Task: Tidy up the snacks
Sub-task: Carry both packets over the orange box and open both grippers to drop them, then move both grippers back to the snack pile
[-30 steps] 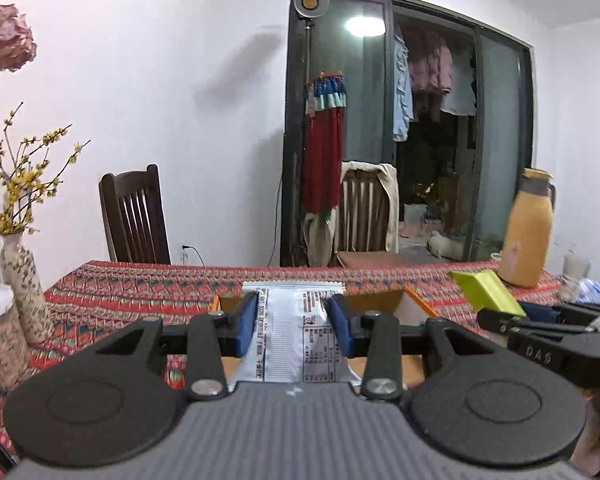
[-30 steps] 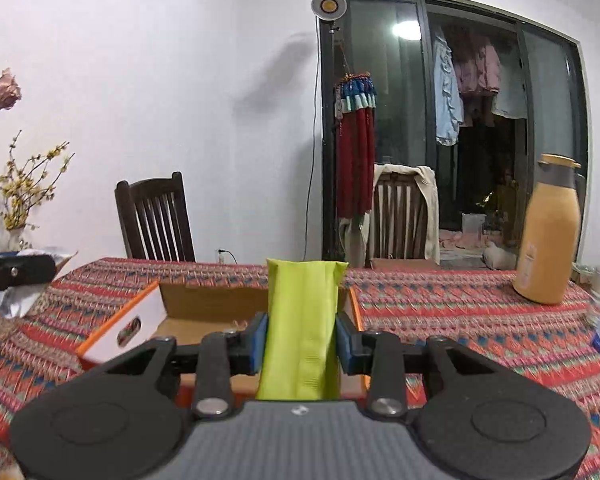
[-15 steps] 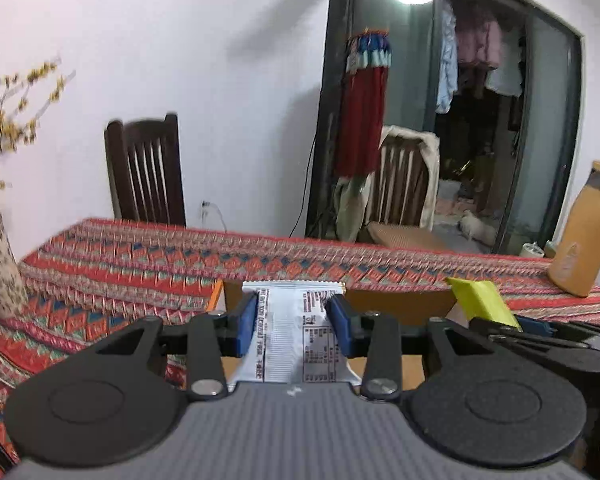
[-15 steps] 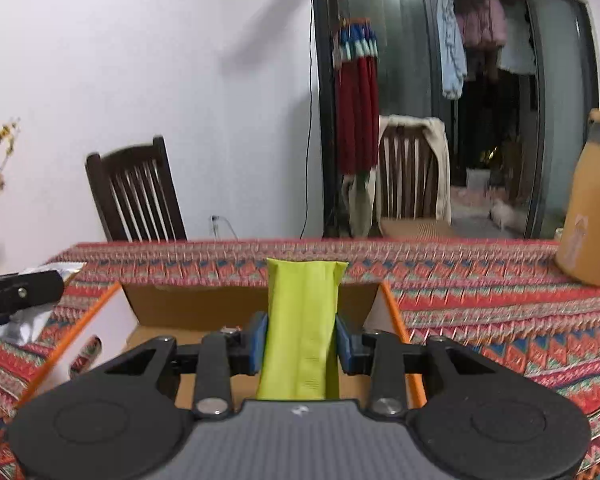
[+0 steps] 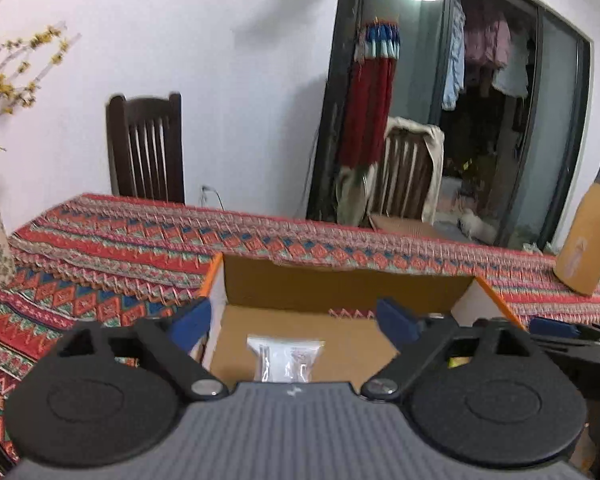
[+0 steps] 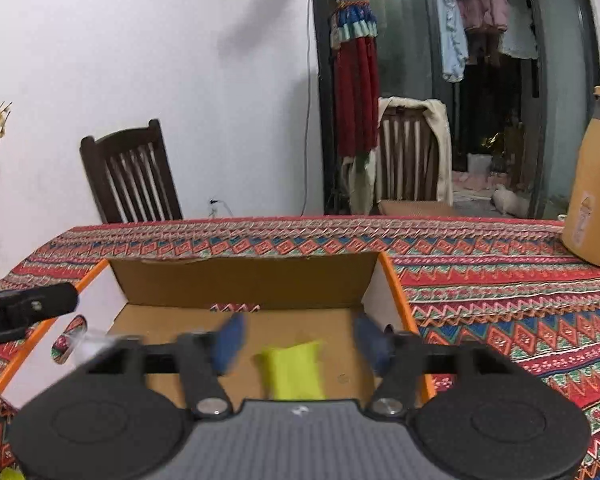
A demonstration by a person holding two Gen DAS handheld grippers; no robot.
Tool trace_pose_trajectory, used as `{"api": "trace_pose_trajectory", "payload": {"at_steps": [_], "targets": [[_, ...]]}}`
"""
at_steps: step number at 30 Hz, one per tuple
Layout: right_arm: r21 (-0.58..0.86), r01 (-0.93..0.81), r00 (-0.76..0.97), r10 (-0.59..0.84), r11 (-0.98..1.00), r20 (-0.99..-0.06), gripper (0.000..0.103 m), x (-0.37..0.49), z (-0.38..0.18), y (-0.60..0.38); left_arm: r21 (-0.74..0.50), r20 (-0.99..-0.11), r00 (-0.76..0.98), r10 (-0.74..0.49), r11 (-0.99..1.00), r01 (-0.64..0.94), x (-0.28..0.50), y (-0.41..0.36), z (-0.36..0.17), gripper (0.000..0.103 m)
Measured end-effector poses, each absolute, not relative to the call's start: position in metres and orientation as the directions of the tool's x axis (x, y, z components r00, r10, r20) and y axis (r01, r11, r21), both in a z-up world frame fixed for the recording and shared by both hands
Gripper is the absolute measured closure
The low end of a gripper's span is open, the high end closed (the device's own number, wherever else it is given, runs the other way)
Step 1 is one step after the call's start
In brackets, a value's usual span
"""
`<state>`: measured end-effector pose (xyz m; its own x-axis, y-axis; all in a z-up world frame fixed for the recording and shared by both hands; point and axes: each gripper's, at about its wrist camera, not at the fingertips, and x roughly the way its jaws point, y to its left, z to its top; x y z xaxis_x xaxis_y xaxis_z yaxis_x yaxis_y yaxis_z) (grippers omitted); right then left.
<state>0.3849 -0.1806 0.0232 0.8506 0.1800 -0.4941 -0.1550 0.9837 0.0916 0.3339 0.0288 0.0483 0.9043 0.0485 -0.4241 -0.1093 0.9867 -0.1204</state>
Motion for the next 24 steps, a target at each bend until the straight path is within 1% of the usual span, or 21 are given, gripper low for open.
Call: {"api": "trace_pose_trajectory", "payload": {"at_steps": [1, 2, 3, 5, 10, 13, 16, 24], "targets": [[0.096, -0.151, 0.854, 0.179, 0.984, -0.488, 0.018, 0.384, 0.025, -0.182, -0.128, -0.418, 0.907, 0.043, 0.986, -0.106, 0.331, 0.029, 0.051, 0.000], [0.105, -0.148, 0.857, 0.180, 0.983, -0.483, 0.012, 0.383, 0.027, -0.184, -0.139, -0.411, 0.911, 0.039, 0.985, -0.105, 0.329, 0.031, 0.052, 0.000], [0.111, -0.143, 0.860, 0.179, 0.983, -0.478, 0.009, 0.382, 0.028, -0.186, -0.144, -0.403, 0.914, 0.042, 0.984, -0.108, 0.326, 0.030, 0.054, 0.000], [0.121, -0.132, 0.867, 0.174, 0.984, -0.467, 0.000, 0.380, 0.032, -0.191, -0.145, -0.396, 0.917, 0.041, 0.984, -0.107, 0.323, 0.031, 0.057, 0.000], [0.128, -0.125, 0.881, 0.169, 0.984, -0.441, 0.000, 0.374, 0.041, -0.195, -0.145, -0.389, 0.920, 0.045, 0.983, -0.109, 0.320, 0.028, 0.064, 0.000], [0.128, -0.122, 0.898, 0.164, 0.984, -0.408, 0.000, 0.365, 0.054, -0.199, -0.141, -0.379, 0.924, 0.057, 0.983, -0.118, 0.316, 0.027, 0.073, 0.000], [0.137, -0.116, 0.916, 0.160, 0.984, -0.369, 0.000, 0.351, 0.069, -0.207, -0.141, -0.367, 0.928, 0.066, 0.982, -0.125, 0.308, 0.026, 0.083, 0.000], [0.138, -0.130, 0.933, 0.168, 0.982, -0.317, 0.000, 0.307, 0.092, -0.222, -0.142, -0.352, 0.933, 0.073, 0.981, -0.130, 0.279, 0.025, 0.100, 0.000]]}}
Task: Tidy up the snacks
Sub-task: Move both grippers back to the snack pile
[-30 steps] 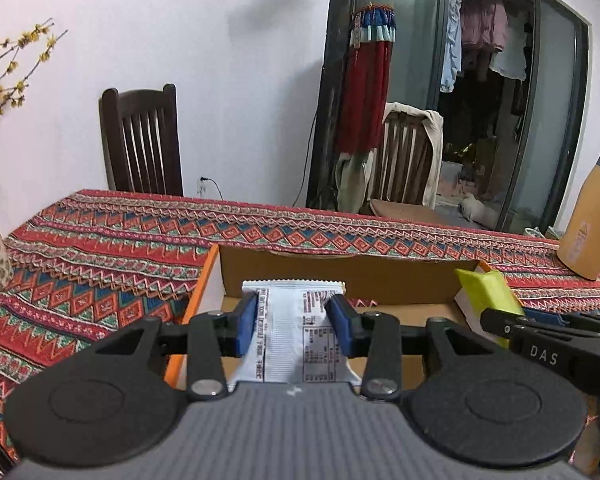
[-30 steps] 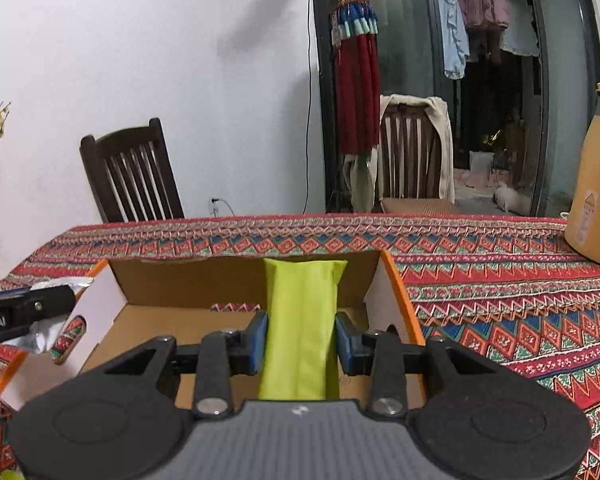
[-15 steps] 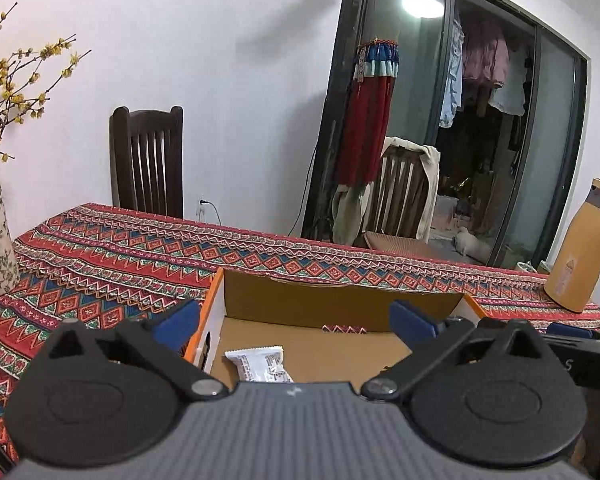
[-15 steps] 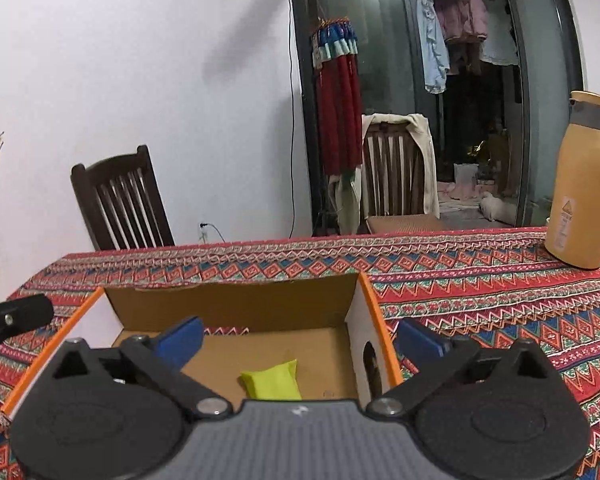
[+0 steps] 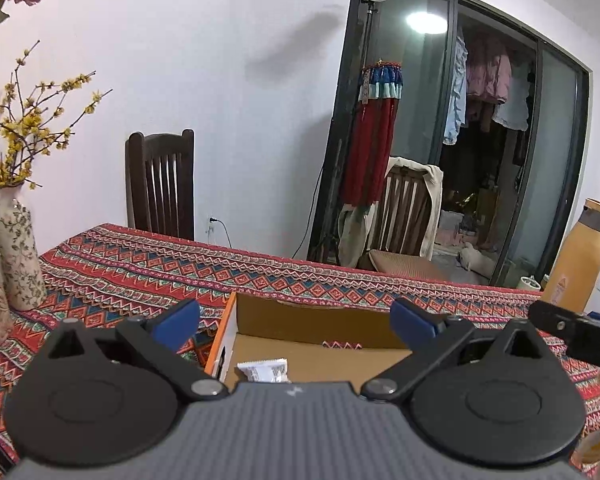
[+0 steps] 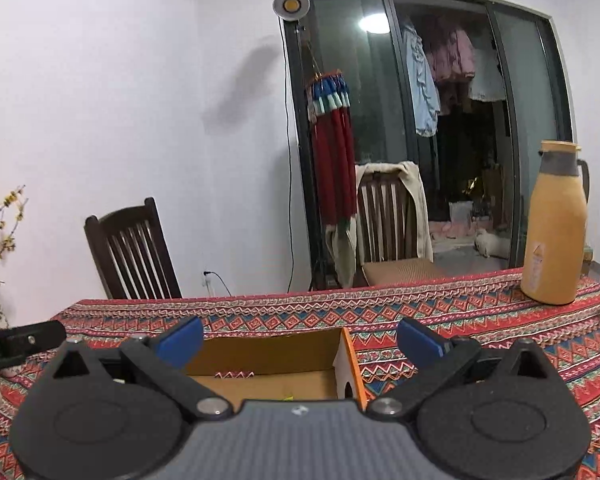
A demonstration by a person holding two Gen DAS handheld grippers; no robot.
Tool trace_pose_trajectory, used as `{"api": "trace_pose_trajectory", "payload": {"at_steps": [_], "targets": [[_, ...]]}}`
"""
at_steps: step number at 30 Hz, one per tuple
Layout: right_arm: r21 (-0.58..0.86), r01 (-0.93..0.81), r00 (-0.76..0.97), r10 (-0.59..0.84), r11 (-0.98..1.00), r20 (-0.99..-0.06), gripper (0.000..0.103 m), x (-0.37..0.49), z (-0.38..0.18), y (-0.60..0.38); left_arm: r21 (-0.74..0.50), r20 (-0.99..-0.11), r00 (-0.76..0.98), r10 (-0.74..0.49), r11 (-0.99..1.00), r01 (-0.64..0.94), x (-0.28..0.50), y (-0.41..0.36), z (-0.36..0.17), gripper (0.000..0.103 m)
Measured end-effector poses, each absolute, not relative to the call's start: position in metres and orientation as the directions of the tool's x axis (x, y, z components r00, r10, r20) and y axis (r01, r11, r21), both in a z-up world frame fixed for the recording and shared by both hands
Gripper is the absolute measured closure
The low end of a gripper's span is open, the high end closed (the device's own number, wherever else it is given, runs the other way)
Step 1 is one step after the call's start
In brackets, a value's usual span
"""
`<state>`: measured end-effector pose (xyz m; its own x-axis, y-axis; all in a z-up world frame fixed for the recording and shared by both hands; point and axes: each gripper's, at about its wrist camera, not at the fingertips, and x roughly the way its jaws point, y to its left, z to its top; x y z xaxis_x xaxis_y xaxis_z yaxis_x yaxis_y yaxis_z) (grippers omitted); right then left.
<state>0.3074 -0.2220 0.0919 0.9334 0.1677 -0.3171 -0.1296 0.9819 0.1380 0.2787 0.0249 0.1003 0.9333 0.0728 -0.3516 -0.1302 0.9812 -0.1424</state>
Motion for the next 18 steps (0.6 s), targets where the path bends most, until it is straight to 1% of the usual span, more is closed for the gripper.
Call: {"api": "trace_pose_trajectory", "payload": {"at_steps": [4, 12, 18], "targets": [[0.121, -0.137, 0.936, 0.169, 0.983, -0.308, 0.000, 0.278, 0.091, -0.227, -0.147, -0.361, 0.931, 0.057, 0.982, -0.118, 0.258, 0.025, 0.099, 0.000], [0.084, -0.130, 0.933, 0.150, 0.988, -0.328, 0.000, 0.222, 0.072, -0.238, -0.148, -0.382, 0.924, 0.031, 0.984, -0.094, 0.213, 0.025, 0.084, 0.000], [0.066, -0.122, 0.910, 0.138, 0.990, -0.390, 0.000, 0.196, 0.041, -0.242, -0.126, -0.398, 0.917, 0.014, 0.989, -0.071, 0.184, 0.023, 0.066, 0.000]]}}
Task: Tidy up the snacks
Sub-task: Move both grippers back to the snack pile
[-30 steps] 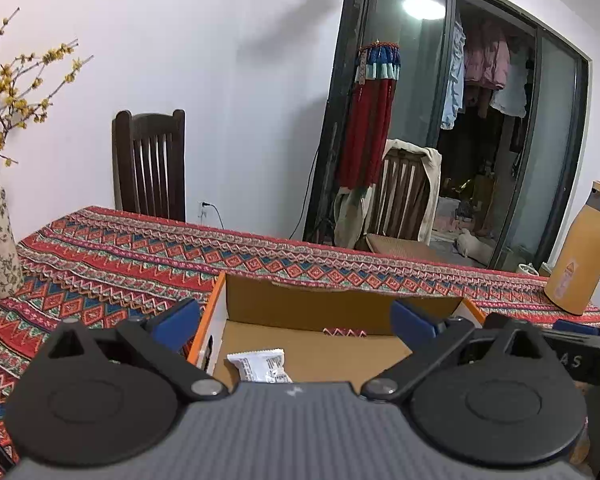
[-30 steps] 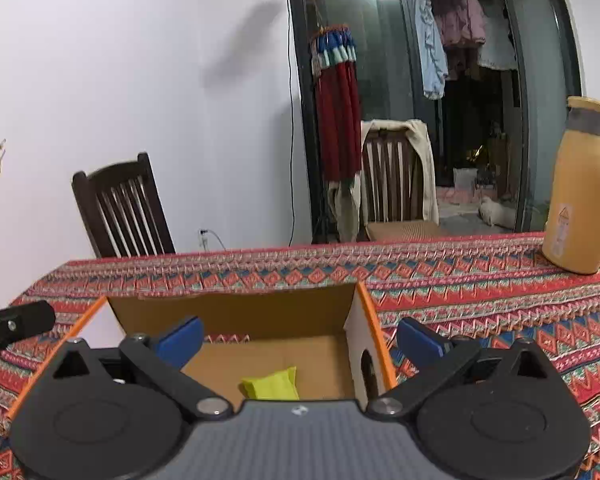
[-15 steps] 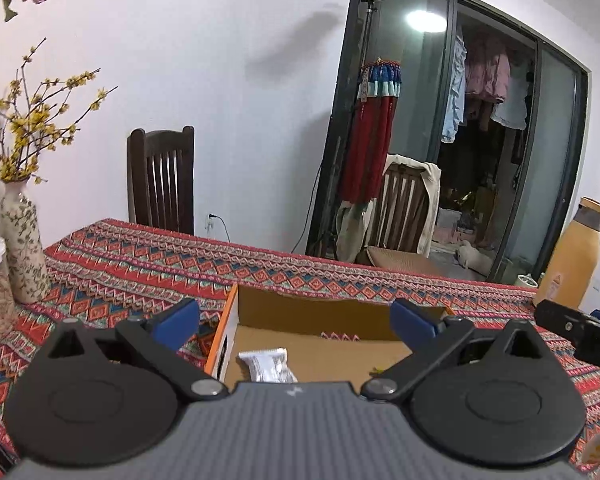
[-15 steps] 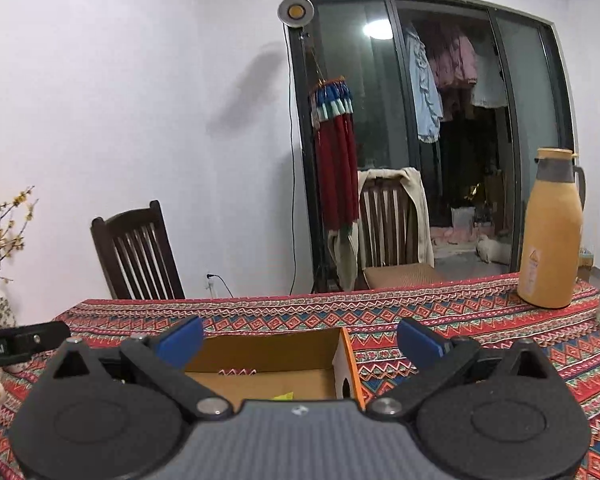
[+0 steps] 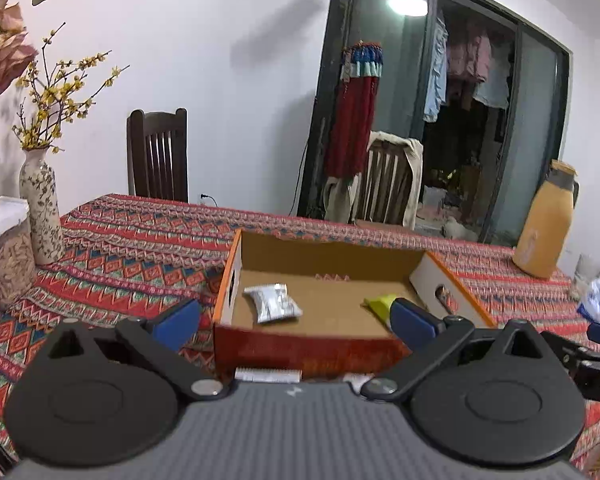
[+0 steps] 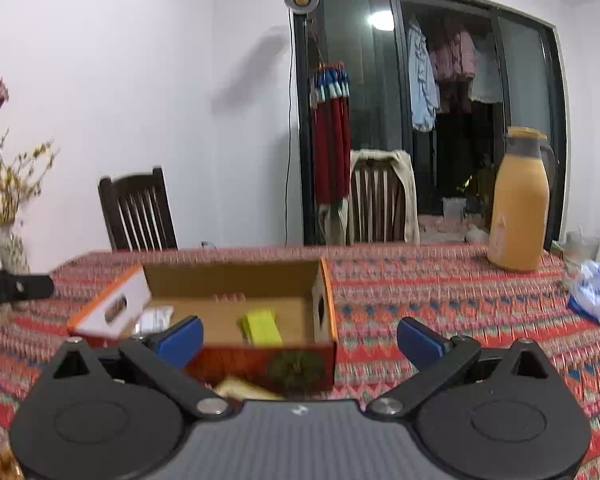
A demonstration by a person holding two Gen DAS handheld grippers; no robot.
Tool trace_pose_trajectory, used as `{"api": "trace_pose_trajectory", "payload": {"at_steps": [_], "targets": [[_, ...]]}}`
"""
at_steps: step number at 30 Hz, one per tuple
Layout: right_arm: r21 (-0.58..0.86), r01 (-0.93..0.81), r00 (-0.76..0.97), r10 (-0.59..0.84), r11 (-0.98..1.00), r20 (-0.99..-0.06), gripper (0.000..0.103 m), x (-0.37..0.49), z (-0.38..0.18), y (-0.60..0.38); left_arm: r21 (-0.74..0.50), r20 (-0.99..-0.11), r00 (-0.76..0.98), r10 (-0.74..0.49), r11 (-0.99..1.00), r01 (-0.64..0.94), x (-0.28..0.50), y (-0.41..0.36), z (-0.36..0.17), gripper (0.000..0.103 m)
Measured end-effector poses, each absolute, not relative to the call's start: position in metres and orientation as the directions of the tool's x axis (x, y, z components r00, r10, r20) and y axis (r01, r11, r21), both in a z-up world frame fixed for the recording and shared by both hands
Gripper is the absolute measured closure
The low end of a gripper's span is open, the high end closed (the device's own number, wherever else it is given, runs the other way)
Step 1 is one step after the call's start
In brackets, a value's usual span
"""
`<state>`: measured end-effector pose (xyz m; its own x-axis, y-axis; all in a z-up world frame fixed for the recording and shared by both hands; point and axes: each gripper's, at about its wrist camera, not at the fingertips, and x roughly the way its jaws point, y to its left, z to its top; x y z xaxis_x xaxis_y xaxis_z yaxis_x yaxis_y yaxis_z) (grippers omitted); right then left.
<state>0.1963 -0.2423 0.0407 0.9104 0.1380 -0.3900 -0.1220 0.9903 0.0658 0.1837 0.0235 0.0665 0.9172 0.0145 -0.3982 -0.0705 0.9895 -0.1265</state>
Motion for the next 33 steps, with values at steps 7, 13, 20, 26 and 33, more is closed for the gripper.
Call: {"api": "trace_pose_trajectory", "payload": {"at_steps": [7, 13, 20, 26, 33], "targets": [[0.041, -0.106, 0.858, 0.112, 0.994, -0.501, 0.001, 0.186, -0.003, -0.247, -0.123, -0.457, 0.889, 0.001, 0.990, -0.064, 0.159, 0.031, 0.034, 0.000], [0.062, -0.089, 0.809, 0.109, 0.994, -0.577, 0.017, 0.185, -0.029, -0.251, -0.119, -0.496, 0.868, -0.004, 0.991, -0.063, 0.143, 0.043, 0.012, 0.000], [0.105, -0.076, 0.775, 0.125, 0.991, -0.619, 0.043, 0.195, -0.043, -0.257, -0.126, -0.509, 0.860, -0.010, 0.990, -0.063, 0.141, 0.050, 0.007, 0.000], [0.114, -0.096, 0.765, 0.146, 0.989, -0.627, 0.064, 0.195, -0.046, -0.258, -0.127, -0.518, 0.855, -0.019, 0.990, -0.055, 0.141, 0.048, 0.006, 0.000], [0.110, -0.106, 0.825, 0.149, 0.988, -0.546, 0.064, 0.168, -0.034, -0.259, -0.132, -0.536, 0.844, 0.005, 0.987, -0.090, 0.140, 0.059, 0.006, 0.000]]}}
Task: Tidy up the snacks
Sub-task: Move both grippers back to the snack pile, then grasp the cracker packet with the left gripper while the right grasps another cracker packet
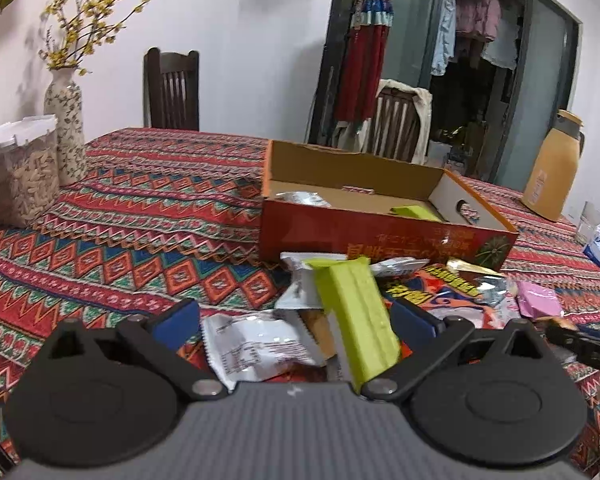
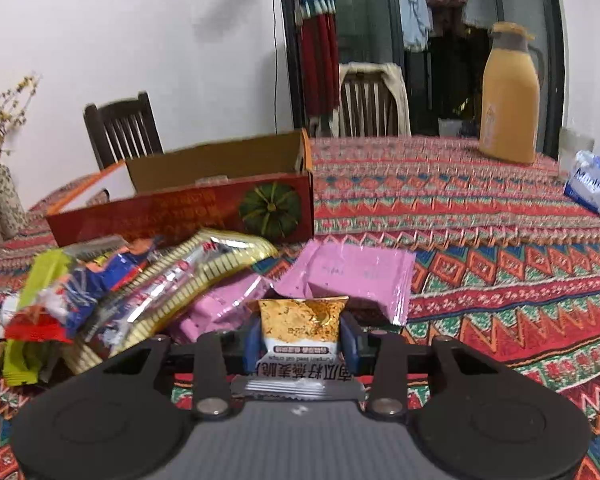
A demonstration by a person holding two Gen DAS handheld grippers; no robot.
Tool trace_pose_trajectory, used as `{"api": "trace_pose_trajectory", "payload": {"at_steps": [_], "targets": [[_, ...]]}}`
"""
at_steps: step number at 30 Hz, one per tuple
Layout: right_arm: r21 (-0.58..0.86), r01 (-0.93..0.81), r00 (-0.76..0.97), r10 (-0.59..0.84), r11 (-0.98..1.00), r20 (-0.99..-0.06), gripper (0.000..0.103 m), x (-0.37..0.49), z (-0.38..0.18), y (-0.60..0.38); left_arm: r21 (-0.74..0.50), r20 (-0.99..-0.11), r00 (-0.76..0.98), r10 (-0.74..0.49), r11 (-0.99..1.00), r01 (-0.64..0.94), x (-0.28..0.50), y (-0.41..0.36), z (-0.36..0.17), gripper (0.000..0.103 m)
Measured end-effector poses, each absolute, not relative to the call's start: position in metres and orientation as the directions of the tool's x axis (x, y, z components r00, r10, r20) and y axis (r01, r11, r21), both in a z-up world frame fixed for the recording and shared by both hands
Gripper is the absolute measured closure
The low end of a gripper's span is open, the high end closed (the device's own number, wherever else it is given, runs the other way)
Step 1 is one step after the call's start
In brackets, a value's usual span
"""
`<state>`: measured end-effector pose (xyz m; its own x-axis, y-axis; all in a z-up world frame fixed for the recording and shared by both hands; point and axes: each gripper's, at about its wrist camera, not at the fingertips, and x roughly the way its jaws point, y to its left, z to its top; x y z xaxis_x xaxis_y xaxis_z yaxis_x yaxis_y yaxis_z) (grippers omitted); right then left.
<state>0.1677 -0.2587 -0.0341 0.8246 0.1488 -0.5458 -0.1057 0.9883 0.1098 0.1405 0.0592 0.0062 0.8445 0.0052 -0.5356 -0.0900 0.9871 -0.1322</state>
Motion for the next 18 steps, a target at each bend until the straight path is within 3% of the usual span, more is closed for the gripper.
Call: {"api": "trace_pose_trajectory", "payload": {"at_steps": [10, 18], "targets": [[0.122, -0.123, 0.839, 0.169, 0.985, -0.517, 0.064, 0.149, -0.029, -0.258, -0.082, -0.656, 0.755, 0.029, 0.991, -0.109, 0.132, 0.072, -0.022, 0.000], [0.130, -0.136, 0.837, 0.184, 0.982, -0.515, 0.064, 0.140, -0.030, -0.255, -0.045, -0.695, 0.718, 0.050, 0.993, -0.112, 0.129, 0.067, -0.042, 0.000]]}}
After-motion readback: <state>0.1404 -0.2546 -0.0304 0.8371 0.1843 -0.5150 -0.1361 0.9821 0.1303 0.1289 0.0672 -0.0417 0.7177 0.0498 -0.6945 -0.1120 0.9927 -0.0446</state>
